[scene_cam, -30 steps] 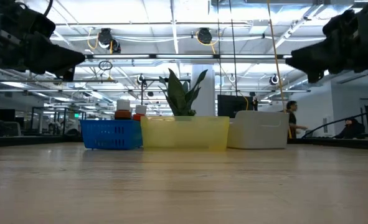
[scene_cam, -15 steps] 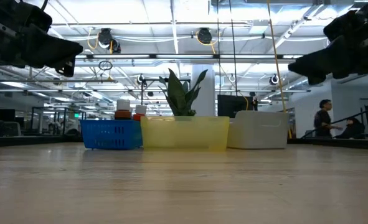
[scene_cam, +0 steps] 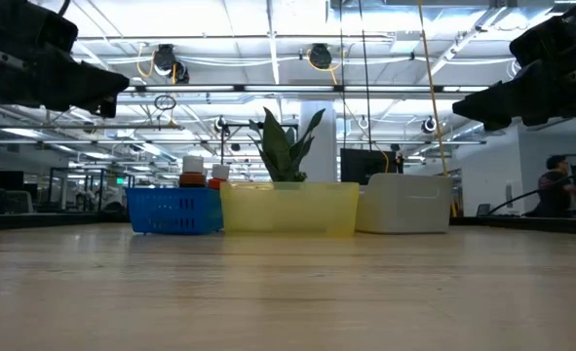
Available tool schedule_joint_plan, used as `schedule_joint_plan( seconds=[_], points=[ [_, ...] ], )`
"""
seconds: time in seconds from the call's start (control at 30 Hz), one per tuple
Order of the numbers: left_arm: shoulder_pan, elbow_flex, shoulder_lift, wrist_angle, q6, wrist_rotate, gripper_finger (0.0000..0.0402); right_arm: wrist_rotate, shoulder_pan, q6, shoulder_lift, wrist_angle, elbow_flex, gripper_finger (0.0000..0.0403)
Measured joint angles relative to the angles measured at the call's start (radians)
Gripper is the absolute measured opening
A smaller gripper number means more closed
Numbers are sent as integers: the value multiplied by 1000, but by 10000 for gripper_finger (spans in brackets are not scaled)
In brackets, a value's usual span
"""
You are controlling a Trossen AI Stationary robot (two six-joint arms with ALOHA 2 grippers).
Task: Pick & Place Paint Supplies
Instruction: Return to home position
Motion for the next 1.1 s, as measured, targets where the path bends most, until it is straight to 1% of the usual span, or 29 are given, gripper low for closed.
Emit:
schedule_joint_plan(
  seconds=[0.07, 0.17, 0.5, 1.1],
  points=[
    [0, 0, 0, 1, 59, -18, 47, 0, 0, -2, 0, 0, 0, 133],
    [0, 0, 0, 2, 76, -19, 47, 0, 0, -2, 0, 0, 0, 134],
    [0, 1, 0, 2, 3, -19, 47, 0, 0, -2, 0, 0, -1, 133],
    [0, 1, 0, 3, 2, -19, 47, -1, 0, -2, 0, 0, -1, 133]
  ],
)
